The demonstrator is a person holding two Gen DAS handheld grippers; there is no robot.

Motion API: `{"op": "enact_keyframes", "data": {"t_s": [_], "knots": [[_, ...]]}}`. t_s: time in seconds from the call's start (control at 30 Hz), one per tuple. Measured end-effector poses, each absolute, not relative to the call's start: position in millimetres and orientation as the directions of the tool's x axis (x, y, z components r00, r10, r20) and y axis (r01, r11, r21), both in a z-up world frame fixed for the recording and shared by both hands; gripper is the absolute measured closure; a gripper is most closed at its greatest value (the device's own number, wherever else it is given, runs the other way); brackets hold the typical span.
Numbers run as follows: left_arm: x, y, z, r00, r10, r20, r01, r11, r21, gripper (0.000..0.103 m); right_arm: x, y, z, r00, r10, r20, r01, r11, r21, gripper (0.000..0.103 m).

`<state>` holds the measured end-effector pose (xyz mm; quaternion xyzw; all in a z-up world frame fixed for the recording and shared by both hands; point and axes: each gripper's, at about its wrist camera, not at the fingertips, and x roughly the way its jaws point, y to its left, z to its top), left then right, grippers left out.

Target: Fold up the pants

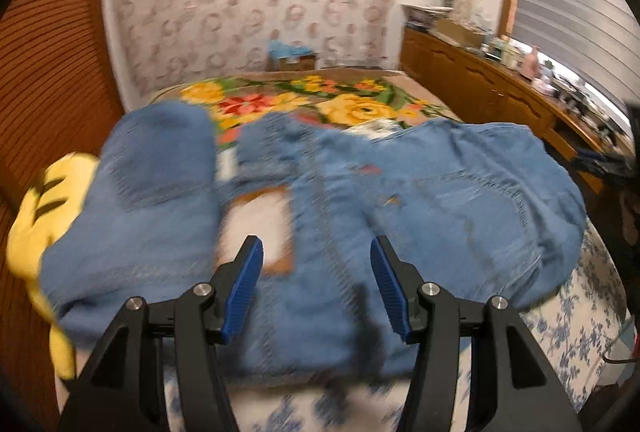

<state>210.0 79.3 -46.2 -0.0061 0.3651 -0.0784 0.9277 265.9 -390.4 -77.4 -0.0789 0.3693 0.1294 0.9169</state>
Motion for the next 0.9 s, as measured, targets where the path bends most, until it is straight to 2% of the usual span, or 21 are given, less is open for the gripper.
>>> {"op": "enact_keyframes", "data": {"t_s": [0.23, 0.53, 0.7, 0.9], "knots": [[186.8, 101.6, -65.5, 0.693, -0.075, -0.717, 0.043, 0.997, -0.063, 0.048, 239.5, -432.4, -101.3, 0.689, 0.139, -0.711, -0.204, 0.979, -0.006, 0.041], [185.6, 95.6, -86.1, 0.682, -0.101, -0.724, 0.063, 0.995, -0.079, 0.048, 229.7, -460.3, -113.1, 0.684, 0.116, -0.720, -0.149, 0.989, 0.018, 0.040], [187.2, 97.3, -89.4, 0.680, -0.110, -0.725, 0.065, 0.994, -0.091, 0.054, 229.2, -477.5, -124.2, 0.662, 0.122, -0.739, -0.121, 0.991, 0.056, 0.037], [184.8, 95.5, -85.6, 0.705, -0.100, -0.703, 0.067, 0.995, -0.075, 0.071, 229.1, -483.6, -133.5, 0.652, 0.140, -0.745, -0.109, 0.990, 0.091, 0.036]]}}
